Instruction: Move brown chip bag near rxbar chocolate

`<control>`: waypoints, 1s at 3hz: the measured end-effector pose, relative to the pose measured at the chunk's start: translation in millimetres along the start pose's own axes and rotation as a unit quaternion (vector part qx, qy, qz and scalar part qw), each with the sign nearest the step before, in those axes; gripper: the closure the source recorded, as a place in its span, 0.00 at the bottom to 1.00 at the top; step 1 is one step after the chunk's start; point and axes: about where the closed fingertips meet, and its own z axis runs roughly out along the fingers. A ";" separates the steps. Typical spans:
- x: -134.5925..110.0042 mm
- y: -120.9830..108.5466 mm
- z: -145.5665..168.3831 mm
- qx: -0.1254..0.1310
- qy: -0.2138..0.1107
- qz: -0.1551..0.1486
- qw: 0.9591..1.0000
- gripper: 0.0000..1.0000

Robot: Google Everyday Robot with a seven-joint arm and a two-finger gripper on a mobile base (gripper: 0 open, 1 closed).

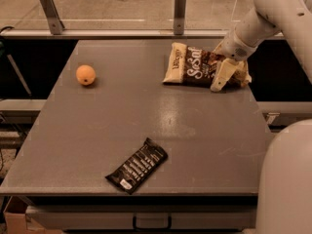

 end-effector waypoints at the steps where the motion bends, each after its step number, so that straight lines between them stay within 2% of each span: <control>1: -1.9 -1.0 -4.2 0.000 0.000 0.000 1.000 0.63; 2: -4.3 -2.1 -9.3 0.000 0.000 0.000 1.000 0.85; 3: -4.8 -2.3 -10.3 0.000 0.000 0.000 1.000 1.00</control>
Offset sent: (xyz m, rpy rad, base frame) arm -0.0817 0.0551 0.0876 0.1461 0.0337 0.1099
